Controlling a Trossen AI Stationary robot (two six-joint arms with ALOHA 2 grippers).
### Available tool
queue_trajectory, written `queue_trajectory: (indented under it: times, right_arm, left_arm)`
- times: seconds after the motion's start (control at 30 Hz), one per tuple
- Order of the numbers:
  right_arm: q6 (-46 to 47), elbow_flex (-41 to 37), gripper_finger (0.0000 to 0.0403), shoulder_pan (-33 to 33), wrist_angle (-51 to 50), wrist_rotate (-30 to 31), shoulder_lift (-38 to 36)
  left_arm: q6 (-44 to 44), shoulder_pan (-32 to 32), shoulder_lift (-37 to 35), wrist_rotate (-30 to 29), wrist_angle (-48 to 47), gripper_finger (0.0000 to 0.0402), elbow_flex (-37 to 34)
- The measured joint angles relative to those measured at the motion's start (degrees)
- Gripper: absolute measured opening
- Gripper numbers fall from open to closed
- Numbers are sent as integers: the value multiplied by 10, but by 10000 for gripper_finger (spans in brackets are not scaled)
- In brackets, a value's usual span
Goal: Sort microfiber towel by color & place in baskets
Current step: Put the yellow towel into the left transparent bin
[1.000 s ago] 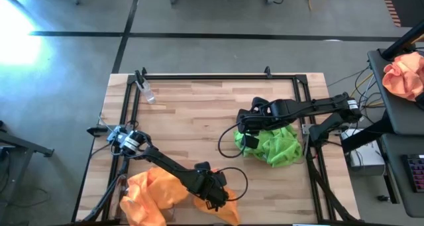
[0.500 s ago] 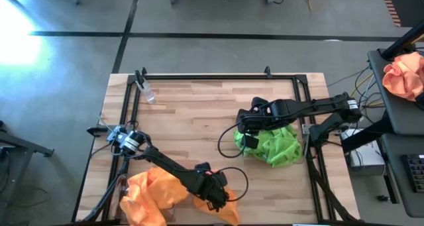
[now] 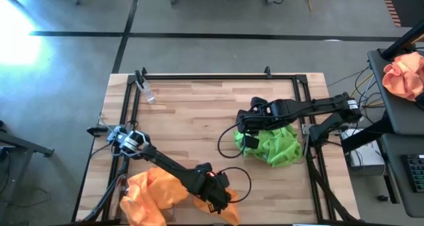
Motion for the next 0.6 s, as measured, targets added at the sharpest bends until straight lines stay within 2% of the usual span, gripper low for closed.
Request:
queue_trajectory:
  times: [0.37, 0.6]
  right_arm:
    - [-15, 0, 91, 0, 5, 0, 0]
    - [-15, 0, 91, 0, 5, 0, 0]
  left_arm:
    - [0, 4, 0, -36, -177, 0, 129]
    - [-22, 4, 0, -36, -217, 0, 224]
